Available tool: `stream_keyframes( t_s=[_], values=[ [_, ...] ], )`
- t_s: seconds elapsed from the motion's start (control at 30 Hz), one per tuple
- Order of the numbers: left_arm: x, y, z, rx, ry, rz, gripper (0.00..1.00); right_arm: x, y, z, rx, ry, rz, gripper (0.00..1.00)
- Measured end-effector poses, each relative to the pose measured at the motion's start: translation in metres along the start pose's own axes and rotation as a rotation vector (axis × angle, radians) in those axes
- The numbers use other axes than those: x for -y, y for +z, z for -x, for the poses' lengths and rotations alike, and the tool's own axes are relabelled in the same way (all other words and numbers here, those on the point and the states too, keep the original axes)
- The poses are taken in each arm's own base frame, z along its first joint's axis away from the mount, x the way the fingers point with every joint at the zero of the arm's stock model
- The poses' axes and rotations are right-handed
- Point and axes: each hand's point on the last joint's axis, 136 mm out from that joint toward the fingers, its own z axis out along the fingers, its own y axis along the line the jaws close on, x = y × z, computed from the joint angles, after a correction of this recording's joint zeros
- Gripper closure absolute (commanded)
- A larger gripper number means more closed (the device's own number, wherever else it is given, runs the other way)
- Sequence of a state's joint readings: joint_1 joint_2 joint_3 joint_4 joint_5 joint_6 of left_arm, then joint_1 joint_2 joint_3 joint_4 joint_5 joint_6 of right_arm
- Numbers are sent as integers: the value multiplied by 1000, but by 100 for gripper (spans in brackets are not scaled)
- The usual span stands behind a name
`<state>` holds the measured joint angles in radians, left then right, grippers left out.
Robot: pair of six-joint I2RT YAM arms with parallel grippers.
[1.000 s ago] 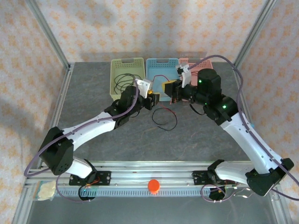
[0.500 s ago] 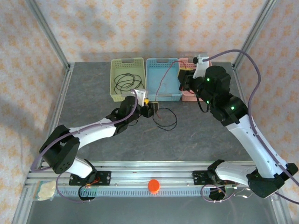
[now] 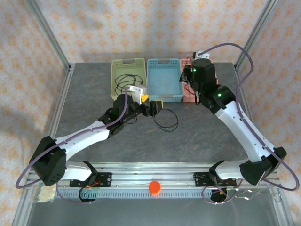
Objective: Untangle the cables
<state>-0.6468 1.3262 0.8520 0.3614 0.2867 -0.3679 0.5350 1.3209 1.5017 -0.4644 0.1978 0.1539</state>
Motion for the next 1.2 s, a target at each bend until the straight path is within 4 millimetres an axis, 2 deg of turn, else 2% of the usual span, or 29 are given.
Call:
stream_keyframes(
  t_s=[0.27,0.37,0.7,0.93,1.07,1.2],
  values=[
    [7,9,62,92,20,51,2,35,27,6,5,21,-119,100],
    [2,20,73,94,27,87,2,50,39,12,12,37,-155,100],
    [-17,62,78,38,28,168,2,80,79,38,40,77,-202,100],
    [-21,74,87,45,25,174,1,112,113,41,30,98,-262,100],
    [-22,78,85,38,24,177,1,138,140,27,-6,94,-322,100],
    [-26,79,78,23,20,184,1,161,168,-3,-75,75,-386,100]
  ],
)
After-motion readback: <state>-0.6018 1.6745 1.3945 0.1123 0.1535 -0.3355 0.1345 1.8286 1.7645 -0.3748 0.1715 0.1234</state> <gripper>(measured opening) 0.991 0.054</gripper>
